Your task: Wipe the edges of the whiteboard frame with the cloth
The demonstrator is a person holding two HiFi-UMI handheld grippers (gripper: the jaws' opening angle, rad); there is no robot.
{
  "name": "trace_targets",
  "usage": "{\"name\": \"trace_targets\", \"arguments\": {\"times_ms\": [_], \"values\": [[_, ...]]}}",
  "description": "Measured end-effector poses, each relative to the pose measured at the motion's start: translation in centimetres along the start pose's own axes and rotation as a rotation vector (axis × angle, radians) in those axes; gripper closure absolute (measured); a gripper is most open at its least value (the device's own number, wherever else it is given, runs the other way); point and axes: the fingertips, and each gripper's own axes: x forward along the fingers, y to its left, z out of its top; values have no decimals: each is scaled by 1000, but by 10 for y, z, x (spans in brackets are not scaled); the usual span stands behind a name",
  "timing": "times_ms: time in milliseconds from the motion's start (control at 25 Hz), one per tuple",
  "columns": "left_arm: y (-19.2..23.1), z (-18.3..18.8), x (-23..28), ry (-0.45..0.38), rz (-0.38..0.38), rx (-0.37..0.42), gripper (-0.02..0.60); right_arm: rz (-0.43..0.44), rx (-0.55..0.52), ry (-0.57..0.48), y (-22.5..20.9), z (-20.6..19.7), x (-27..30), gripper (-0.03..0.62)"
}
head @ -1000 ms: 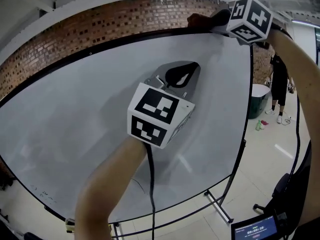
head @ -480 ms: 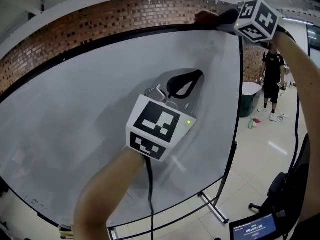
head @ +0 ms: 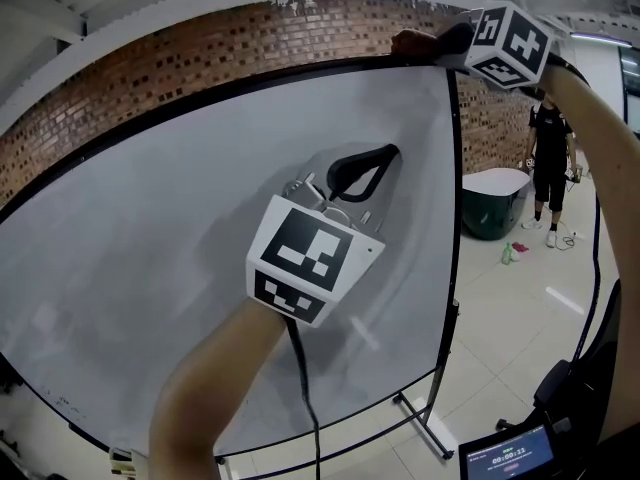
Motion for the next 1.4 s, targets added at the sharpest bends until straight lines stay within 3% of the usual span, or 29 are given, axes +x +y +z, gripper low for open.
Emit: {"name": "trace_targets", "arguments": {"times_ms": [160, 480, 760, 1040, 1400], "values": [[-8, -3, 10, 13, 1, 3, 578, 3, 88, -76, -2, -6, -3, 528], [-23, -12, 18, 29, -20, -10, 577, -26, 516, -396, -14, -15, -21, 528], [-23, -22, 24, 50, -29, -25, 577, -4, 782, -529, -11, -52, -21, 528], [-40, -26, 29, 52, -39, -31, 578, 72, 897, -580, 26, -75, -16, 529], [-37, -30, 29, 59, -48, -58, 577, 125, 916, -563, 45, -75, -4, 528]]}}
